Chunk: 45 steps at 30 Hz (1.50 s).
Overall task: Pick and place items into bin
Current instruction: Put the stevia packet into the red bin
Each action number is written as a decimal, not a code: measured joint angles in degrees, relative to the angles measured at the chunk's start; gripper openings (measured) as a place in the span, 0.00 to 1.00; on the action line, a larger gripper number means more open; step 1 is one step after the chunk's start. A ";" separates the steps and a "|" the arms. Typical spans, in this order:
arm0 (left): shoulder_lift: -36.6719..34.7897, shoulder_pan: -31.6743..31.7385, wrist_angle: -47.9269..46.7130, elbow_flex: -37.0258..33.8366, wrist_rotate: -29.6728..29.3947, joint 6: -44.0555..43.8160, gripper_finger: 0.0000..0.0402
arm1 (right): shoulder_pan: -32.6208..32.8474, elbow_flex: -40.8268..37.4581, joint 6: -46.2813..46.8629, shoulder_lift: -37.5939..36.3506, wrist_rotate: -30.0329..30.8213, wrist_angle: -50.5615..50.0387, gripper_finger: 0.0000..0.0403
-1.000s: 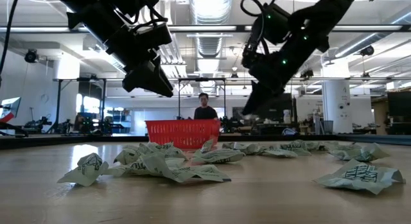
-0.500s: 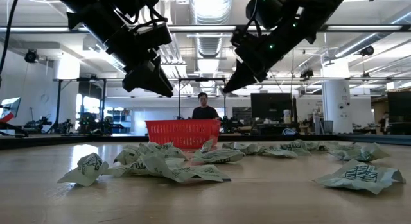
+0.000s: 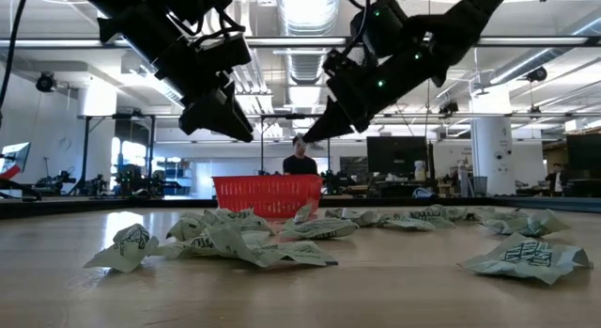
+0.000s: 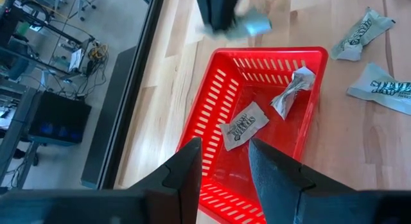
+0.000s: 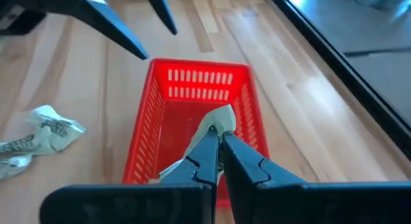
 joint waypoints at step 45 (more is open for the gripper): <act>-0.04 -1.42 -8.17 -0.15 36.54 -10.36 0.28 | -0.37 -0.67 -9.08 -7.53 -0.05 -19.98 0.34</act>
